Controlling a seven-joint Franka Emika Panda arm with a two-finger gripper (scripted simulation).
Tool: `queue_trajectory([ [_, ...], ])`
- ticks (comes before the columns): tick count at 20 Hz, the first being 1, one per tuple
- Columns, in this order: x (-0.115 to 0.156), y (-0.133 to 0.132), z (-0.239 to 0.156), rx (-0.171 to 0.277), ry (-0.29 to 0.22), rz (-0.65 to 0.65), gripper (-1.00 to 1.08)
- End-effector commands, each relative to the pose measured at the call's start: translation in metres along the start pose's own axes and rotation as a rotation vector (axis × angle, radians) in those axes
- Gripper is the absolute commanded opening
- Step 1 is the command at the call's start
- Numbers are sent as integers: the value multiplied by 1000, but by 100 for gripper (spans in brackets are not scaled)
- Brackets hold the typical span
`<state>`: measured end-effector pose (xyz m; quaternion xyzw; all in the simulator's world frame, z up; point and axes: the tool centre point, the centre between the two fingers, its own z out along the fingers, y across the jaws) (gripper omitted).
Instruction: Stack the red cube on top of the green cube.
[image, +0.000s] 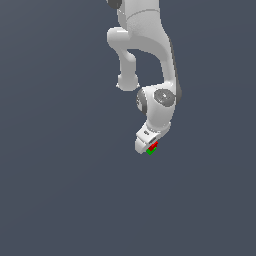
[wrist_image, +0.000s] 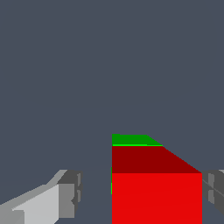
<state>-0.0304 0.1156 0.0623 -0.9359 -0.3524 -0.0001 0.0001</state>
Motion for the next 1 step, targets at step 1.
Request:
queue_trajectory([
  [1, 0, 0, 0, 0, 0, 0, 100],
])
